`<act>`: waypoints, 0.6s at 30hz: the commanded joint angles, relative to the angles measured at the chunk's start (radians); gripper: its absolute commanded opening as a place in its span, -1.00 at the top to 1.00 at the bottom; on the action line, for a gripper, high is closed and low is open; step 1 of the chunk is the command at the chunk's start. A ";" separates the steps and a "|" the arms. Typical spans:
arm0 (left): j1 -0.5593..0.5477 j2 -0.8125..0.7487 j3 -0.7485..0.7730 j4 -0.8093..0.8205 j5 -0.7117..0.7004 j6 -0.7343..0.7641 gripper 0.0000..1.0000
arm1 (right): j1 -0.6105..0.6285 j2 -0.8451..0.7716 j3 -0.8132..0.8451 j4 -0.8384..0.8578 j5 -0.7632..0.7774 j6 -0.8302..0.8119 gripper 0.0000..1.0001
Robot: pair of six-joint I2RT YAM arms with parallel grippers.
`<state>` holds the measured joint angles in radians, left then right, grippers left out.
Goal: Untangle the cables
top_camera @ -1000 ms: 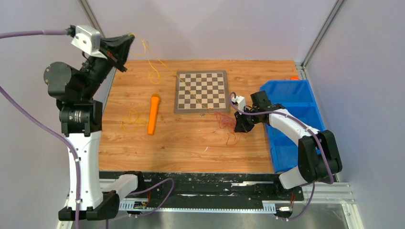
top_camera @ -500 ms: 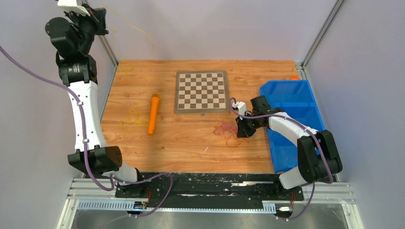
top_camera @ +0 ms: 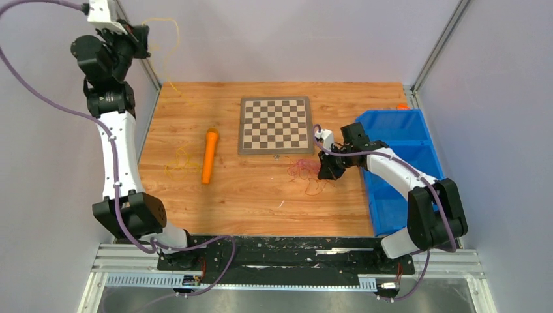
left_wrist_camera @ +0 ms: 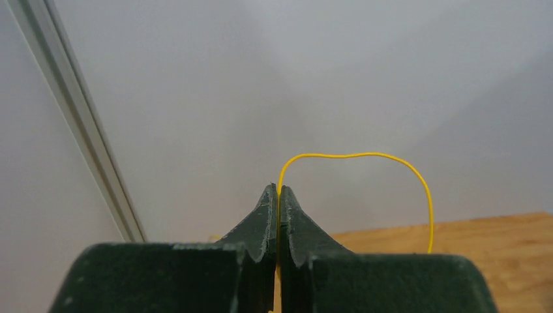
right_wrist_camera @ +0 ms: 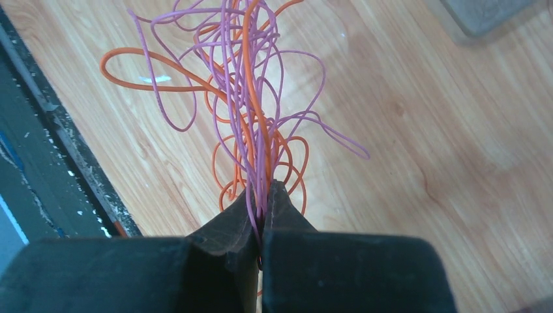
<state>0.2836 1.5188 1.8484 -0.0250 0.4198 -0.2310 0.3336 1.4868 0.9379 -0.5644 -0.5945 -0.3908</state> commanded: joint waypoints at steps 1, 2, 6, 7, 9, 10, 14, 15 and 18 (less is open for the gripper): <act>0.006 0.029 -0.135 0.053 0.101 0.046 1.00 | 0.036 -0.045 0.061 -0.009 -0.071 -0.003 1.00; 0.006 0.034 -0.172 0.058 0.117 0.046 0.98 | 0.045 -0.049 0.066 -0.014 -0.074 -0.008 1.00; 0.005 0.074 -0.201 -0.055 0.231 0.094 -0.03 | 0.069 -0.065 0.083 -0.030 -0.093 -0.026 1.00; 0.005 0.076 -0.199 -0.088 0.283 0.118 -0.16 | 0.075 -0.070 0.091 -0.035 -0.103 -0.032 1.00; 0.005 0.047 -0.212 -0.152 0.378 0.144 -0.51 | 0.081 -0.084 0.102 -0.039 -0.122 -0.042 1.00; 0.004 0.030 -0.254 -0.156 0.413 0.146 -0.67 | 0.085 -0.093 0.107 -0.037 -0.133 -0.045 1.00; -0.056 -0.110 -0.421 -0.214 0.572 0.241 -0.94 | 0.103 -0.119 0.138 -0.038 -0.182 -0.048 1.00; -0.074 -0.154 -0.470 -0.270 0.627 0.302 -0.94 | 0.111 -0.122 0.148 -0.038 -0.192 -0.045 1.00; -0.207 -0.260 -0.583 -0.394 0.700 0.431 -0.95 | 0.134 -0.127 0.168 -0.037 -0.215 -0.044 1.00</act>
<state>0.2169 1.4189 1.3594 -0.2596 0.9138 -0.0048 0.4389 1.3960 1.0435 -0.6170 -0.7254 -0.4137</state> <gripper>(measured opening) 0.972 0.014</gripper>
